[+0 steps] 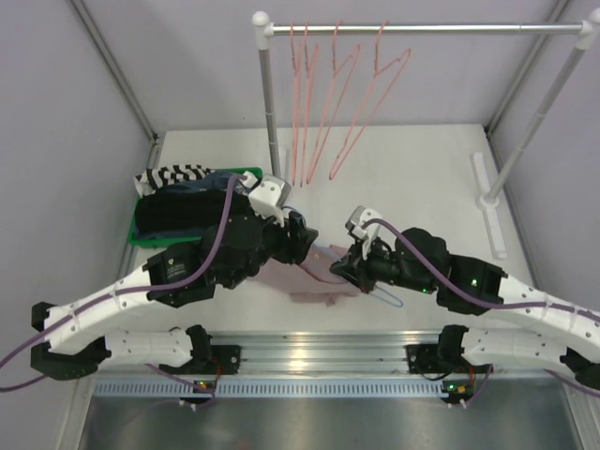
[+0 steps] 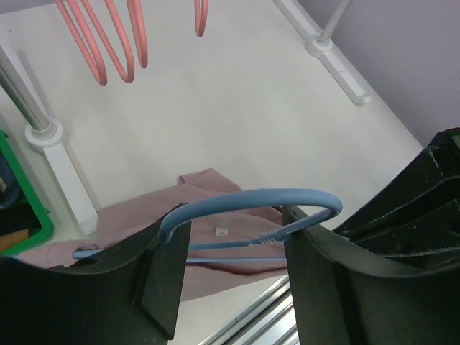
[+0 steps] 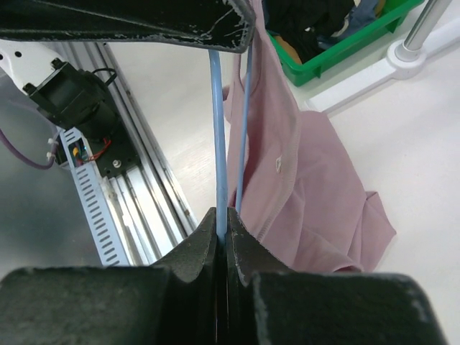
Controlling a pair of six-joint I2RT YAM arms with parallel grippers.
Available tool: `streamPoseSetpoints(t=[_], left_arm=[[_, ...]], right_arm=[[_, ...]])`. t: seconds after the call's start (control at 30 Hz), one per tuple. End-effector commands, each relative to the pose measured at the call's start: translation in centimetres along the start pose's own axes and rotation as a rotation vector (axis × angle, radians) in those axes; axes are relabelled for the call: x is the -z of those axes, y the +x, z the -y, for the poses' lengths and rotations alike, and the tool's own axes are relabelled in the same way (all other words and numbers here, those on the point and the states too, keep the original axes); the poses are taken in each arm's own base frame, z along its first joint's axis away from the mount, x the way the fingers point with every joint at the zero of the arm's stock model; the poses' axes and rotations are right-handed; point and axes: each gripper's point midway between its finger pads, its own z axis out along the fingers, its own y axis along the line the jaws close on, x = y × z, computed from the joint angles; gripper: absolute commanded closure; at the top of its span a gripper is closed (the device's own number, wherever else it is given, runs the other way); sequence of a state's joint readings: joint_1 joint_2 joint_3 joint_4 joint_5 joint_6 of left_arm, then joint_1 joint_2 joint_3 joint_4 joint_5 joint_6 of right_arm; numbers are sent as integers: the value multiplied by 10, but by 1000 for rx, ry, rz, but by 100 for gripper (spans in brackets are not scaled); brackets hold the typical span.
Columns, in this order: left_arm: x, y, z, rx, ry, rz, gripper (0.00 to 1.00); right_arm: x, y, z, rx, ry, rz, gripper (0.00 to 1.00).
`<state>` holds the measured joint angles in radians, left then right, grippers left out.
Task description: Place the tank top on the hanger
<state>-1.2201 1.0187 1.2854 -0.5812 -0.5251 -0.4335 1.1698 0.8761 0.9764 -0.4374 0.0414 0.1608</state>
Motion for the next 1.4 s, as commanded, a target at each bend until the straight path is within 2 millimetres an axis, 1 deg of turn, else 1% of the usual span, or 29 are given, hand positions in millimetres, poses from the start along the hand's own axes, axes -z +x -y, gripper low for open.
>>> streamPoseSetpoints(t=[0.0, 0.27, 0.3, 0.33, 0.4, 0.5, 0.6, 0.67, 0.7, 0.87, 0.9, 0.97, 1.0, 1.03, 1.07, 1.1, 1.13, 1.2, 1.23, 1.37], left_arm=[[15, -41, 11, 50, 65, 112, 41], [26, -58, 28, 57, 172, 151, 39], [27, -59, 31, 56, 188, 150, 38], [28, -60, 33, 53, 199, 152, 35], [30, -60, 38, 53, 224, 152, 34], [32, -64, 38, 57, 233, 165, 34], [36, -69, 37, 70, 236, 184, 33], [41, -75, 34, 87, 229, 205, 34], [45, -80, 31, 100, 225, 224, 34], [59, -96, 23, 127, 218, 279, 34], [61, -99, 22, 129, 217, 290, 34], [65, -104, 21, 135, 216, 306, 34], [65, -105, 20, 132, 213, 307, 35], [66, -108, 20, 135, 214, 314, 35], [66, -109, 22, 131, 215, 314, 35], [66, -111, 22, 130, 215, 317, 35], [68, -115, 23, 133, 217, 322, 35], [70, -119, 23, 129, 216, 327, 35], [71, -122, 24, 128, 218, 327, 35], [72, -128, 25, 118, 215, 330, 36]], right_arm=[[10, -21, -3, -29, 0, 98, 100], [17, -17, -1, -48, 12, 102, 100], [17, -17, -1, -51, 12, 100, 100], [18, -17, -1, -51, 12, 102, 100], [19, -18, 0, -54, 16, 106, 100], [20, -18, -1, -57, 16, 106, 100], [22, -17, 3, -73, 40, 105, 100], [27, -20, 8, -95, 70, 115, 100], [31, -16, 11, -98, 84, 101, 100], [62, -25, 27, -164, 175, 151, 100], [67, -21, 35, -172, 219, 136, 100], [80, -24, 42, -206, 264, 155, 100], [86, -26, 49, -219, 306, 167, 100], [92, -22, 53, -225, 330, 158, 100], [98, -27, 55, -252, 346, 177, 100], [104, -28, 63, -269, 391, 183, 100], [110, -28, 66, -287, 417, 172, 100], [117, -27, 75, -306, 483, 164, 100], [124, -28, 79, -329, 512, 160, 100], [139, -36, 93, -365, 623, 172, 100]])
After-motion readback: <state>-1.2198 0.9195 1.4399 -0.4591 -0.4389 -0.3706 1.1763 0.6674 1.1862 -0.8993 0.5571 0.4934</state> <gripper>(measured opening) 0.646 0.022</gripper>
